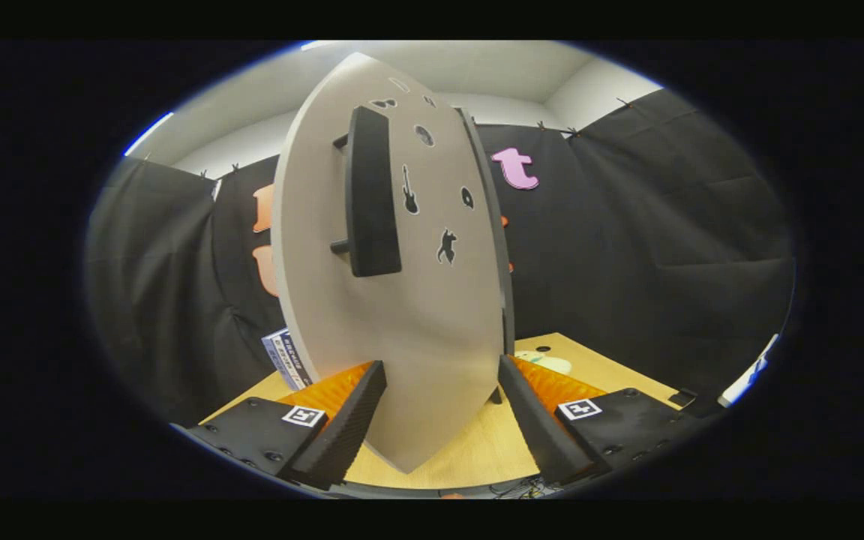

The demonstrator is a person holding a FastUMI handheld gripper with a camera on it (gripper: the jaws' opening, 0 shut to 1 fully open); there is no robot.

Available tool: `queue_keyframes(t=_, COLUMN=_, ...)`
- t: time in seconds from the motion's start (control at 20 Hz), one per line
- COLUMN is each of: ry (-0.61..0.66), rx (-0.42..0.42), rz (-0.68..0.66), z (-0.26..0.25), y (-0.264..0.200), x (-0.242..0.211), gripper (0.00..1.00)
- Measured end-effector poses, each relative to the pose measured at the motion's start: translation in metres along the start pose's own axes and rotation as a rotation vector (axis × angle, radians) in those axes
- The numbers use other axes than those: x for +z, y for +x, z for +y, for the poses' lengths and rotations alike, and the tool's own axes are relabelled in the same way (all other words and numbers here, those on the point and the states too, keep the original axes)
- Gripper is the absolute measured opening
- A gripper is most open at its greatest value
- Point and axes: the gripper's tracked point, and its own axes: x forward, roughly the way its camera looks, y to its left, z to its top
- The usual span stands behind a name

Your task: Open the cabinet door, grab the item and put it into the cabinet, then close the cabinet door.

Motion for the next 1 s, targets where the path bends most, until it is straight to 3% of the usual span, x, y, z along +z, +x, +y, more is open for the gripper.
queue_keyframes(t=0.55, ry=-0.030, rx=0.077, rz=0.035, z=0.073, y=0.064, x=-0.015, gripper=0.98)
queue_keyframes(t=1.0, ry=-0.035, rx=0.081, rz=0.032, z=0.068, y=0.060, x=-0.009, gripper=0.98)
